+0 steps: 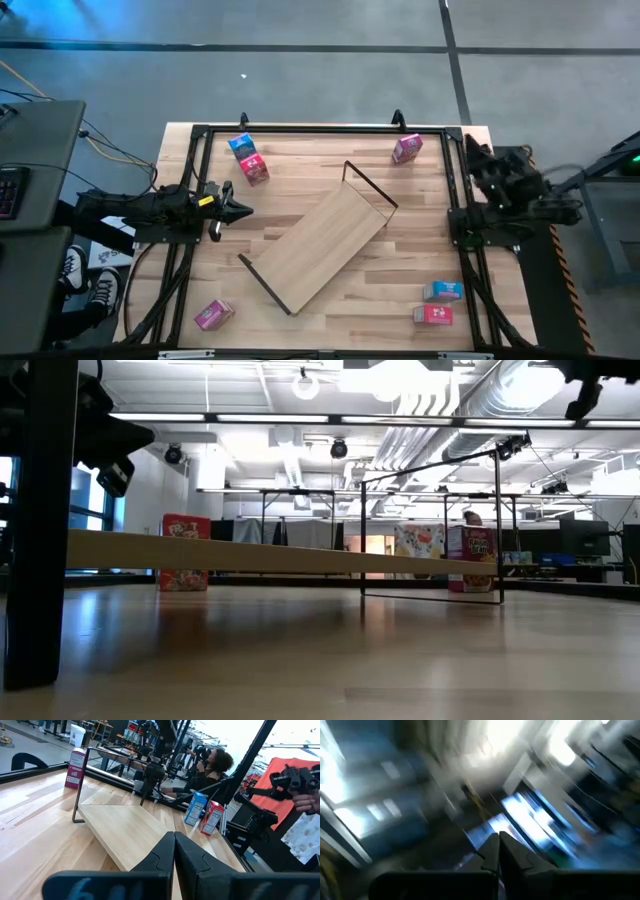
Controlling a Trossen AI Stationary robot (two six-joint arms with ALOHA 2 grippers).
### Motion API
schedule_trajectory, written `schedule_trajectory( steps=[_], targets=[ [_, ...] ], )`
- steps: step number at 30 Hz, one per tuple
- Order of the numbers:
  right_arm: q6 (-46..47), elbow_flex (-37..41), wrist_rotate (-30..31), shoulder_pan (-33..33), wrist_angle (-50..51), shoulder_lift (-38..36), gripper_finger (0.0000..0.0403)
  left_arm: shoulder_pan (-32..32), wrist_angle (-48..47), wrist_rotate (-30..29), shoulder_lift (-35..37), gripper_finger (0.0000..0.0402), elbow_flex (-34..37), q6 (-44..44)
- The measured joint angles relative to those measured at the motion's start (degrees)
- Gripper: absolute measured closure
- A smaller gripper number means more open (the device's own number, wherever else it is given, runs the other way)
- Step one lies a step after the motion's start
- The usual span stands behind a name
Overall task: Stack cereal on shelf
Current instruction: Put the top purple cereal box on the shelf
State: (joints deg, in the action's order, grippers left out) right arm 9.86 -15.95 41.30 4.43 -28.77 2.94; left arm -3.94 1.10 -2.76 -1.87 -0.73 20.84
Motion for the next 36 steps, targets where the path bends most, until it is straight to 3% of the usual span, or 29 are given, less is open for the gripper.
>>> schedule_trajectory(
  steps=[6, 10, 12, 17, 22, 27, 31, 36],
  targets=[
    [16.32, -24.29, 8.17, -0.80, 49.99, 11.69, 0.0357, 0.01, -0.02, 0.00, 0.00, 0.0398, 0.00, 0.02],
    [27.05, -38.68, 8.26, -3.41, 73.66, 21.49, 0.0283, 0.02, -0.02, 0.00, 0.00, 0.0398, 0.00, 0.02],
    [30.43, -44.10, 8.26, -5.35, 80.92, 26.64, 0.0243, 0.02, -0.02, 0.00, 0.00, 0.0398, 0.00, 0.02],
    [29.10, -50.43, 7.77, -12.14, 84.44, 39.91, 0.0163, 0.00, -0.02, 0.00, 0.00, 0.0398, 0.00, 0.02],
    [30.24, -50.84, 7.68, -21.09, 84.22, 52.67, 0.0136, 0.01, -0.02, 0.00, -0.01, 0.0398, 0.00, 0.01],
    [42.93, -50.78, -5.49, -34.40, 84.19, 61.61, 0.0135, 0.00, -0.02, 0.00, 0.00, 0.0398, 0.00, 0.00],
    [45.59, -50.75, -12.05, -43.70, 82.81, 67.32, 0.0135, 0.00, -0.02, 0.00, 0.00, 0.0398, 0.00, 0.00],
    [51.59, -50.73, -20.74, -49.96, 82.08, 73.69, 0.0135, 0.00, -0.02, 0.00, 0.00, 0.0398, 0.00, 0.01]
  ],
)
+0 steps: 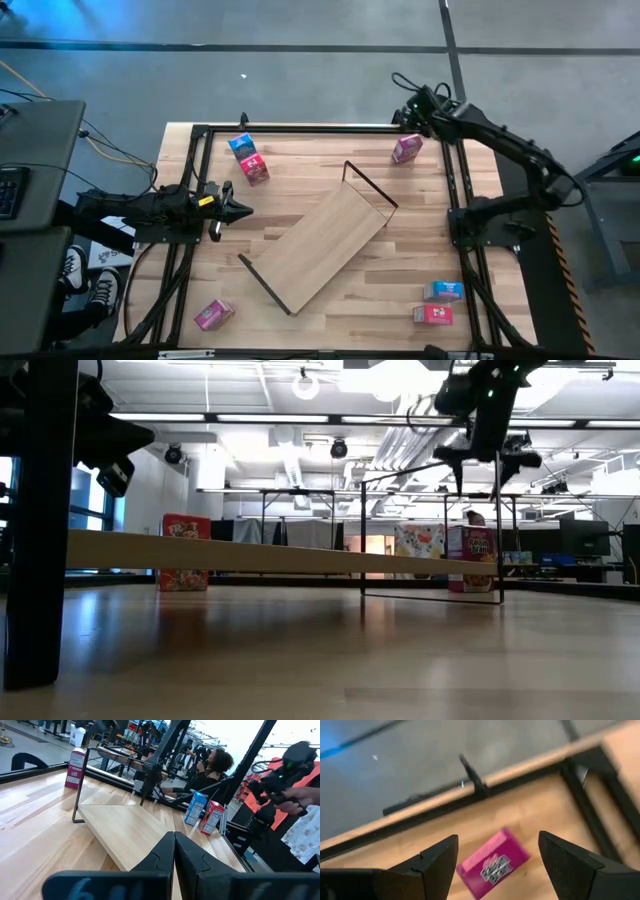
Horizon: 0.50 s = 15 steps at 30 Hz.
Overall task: Stack cereal on shelf
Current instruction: Put the top purple cereal box on the shelf
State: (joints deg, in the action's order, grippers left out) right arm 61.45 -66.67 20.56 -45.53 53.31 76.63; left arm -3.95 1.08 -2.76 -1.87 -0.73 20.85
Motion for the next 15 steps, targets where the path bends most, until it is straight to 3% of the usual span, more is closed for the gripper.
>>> schedule_trajectory(
  steps=[3, 15],
  targets=[
    [2.17, 0.00, -3.03, -0.95, -0.09, 2.21, 0.0135, 0.02, 0.02, 0.00, 0.00, 0.0398, 0.00, -0.01],
    [17.09, 0.00, -0.66, 0.67, 1.32, 5.11, 0.0135, 0.00, 0.02, -0.02, 0.00, 0.0398, 0.00, -0.01]
  ],
)
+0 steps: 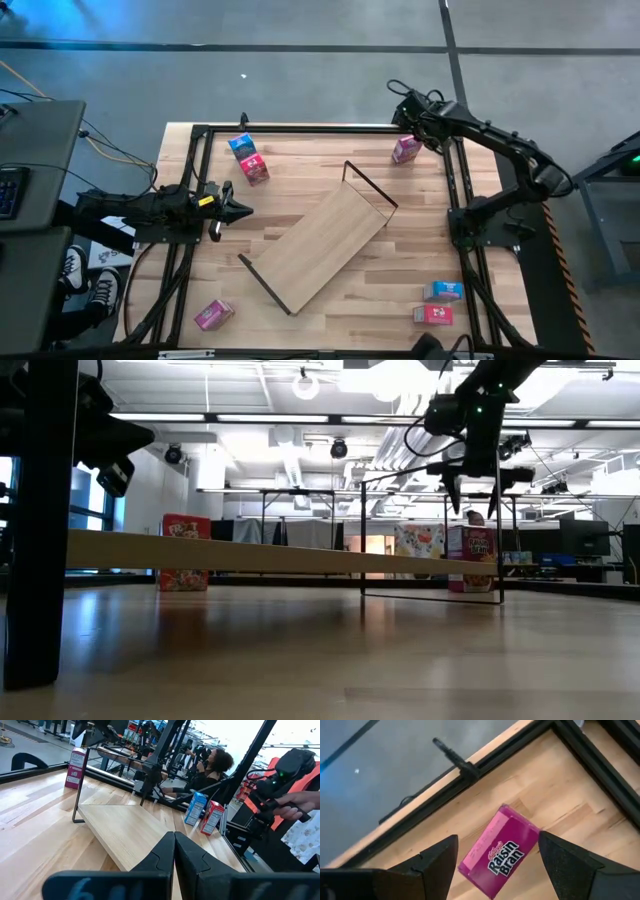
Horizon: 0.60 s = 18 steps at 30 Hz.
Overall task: Stack cereal on shelf
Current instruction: Put the top purple cereal box on the shelf
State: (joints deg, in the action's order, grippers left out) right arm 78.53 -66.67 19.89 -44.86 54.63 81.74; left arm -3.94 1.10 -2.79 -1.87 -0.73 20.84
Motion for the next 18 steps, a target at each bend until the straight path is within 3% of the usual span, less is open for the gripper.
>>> schedule_trajectory(
  steps=[18],
  targets=[
    [8.82, -0.13, -2.05, -0.15, -0.81, 5.32, 0.0135, 0.01, -0.01, 0.02, 0.00, 0.0398, 0.00, 0.00]
  ],
)
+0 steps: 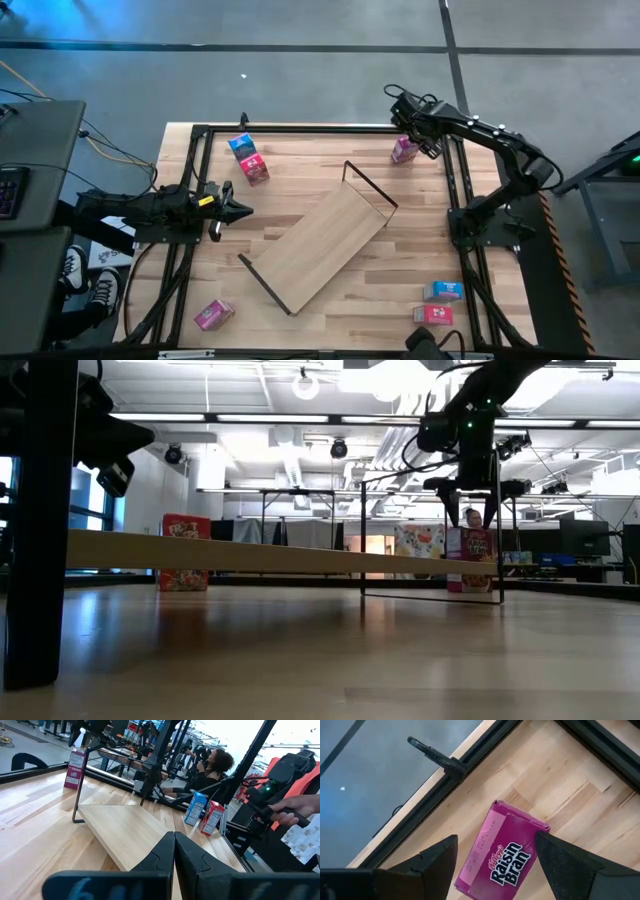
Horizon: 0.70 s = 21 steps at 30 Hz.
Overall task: Stack cereal on shelf
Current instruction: Put the top purple cereal box on the shelf
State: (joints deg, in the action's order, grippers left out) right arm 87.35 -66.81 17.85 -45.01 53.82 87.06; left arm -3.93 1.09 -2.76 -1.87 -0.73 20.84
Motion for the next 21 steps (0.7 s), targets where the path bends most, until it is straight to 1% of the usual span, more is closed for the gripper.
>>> schedule_trajectory(
  steps=[7, 10, 14, 19, 21],
  targets=[
    [-0.35, 0.15, -0.93, 0.00, -0.15, -1.59, 0.0135, 0.01, -0.01, 0.00, 0.00, 0.0398, 0.00, 0.02],
    [-2.20, 0.20, -0.69, 0.02, -0.11, -2.73, 0.0135, -0.01, 0.01, -0.02, -0.01, 0.0398, 0.00, 0.00],
    [-2.33, 0.20, -0.08, 0.02, 0.09, -4.57, 0.0135, 0.01, -0.01, 0.00, 0.00, 0.0398, 0.00, 0.00],
    [-2.05, 0.24, -3.53, 0.02, 1.40, -4.89, 0.0135, 0.00, 0.01, -0.02, 0.00, 0.0398, 0.00, 0.00],
    [-0.12, 0.24, -3.83, 0.02, 1.13, -4.64, 0.0135, -0.01, -0.01, -0.01, -0.01, 0.0398, 0.00, 0.01]
  ],
)
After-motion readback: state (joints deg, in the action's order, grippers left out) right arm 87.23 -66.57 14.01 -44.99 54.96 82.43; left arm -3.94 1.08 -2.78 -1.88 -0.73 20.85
